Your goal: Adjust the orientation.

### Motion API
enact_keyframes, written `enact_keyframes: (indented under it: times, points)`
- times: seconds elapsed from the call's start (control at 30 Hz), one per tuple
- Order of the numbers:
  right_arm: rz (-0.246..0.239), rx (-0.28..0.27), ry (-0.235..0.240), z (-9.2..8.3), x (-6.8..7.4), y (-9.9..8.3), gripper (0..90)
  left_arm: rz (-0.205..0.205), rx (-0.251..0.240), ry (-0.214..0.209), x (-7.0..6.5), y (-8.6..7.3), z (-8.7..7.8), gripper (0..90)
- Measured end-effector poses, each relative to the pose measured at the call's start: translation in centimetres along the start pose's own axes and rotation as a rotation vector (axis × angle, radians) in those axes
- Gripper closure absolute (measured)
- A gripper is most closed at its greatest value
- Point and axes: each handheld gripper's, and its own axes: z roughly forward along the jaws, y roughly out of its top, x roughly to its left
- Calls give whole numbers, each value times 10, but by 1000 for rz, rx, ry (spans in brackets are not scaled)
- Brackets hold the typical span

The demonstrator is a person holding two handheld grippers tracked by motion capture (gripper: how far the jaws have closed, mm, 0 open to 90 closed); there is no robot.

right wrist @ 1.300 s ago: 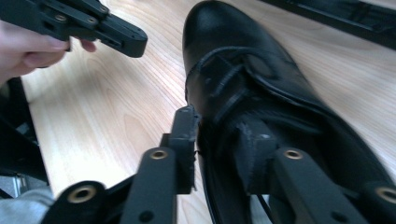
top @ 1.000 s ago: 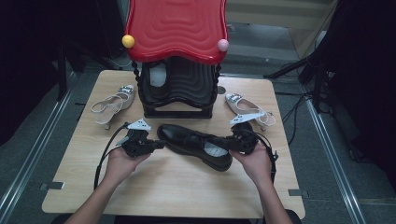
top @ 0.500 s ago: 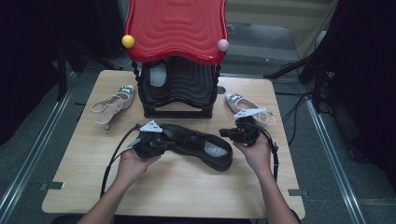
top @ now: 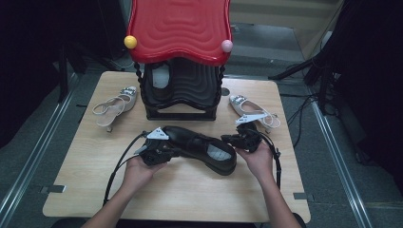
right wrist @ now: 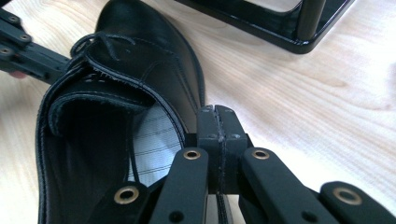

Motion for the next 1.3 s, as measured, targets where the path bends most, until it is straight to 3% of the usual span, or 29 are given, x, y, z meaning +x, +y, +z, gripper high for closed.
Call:
enact_keyframes:
  times: [0.5,0.73,0.9,1.0,1.1,1.2,1.3]
  points:
    - [-2,16,3,-7,17,-11,900,10,2,-25,-4,2,6,895]
    - [52,-11,-3,-12,28,-21,900,4,11,-38,1,4,6,894]
    - [62,-30,-12,-15,40,-28,900,3,15,-32,5,5,5,860]
    - [64,-43,-29,-18,48,-32,900,0,38,-48,7,9,5,899]
    - [80,-44,-33,-19,50,-33,900,9,45,-43,6,11,7,900]
    - [89,-48,-36,-20,52,-36,900,-15,42,-65,9,13,9,900]
    - [104,-50,-43,-21,55,-38,900,-12,41,-69,9,15,11,900]
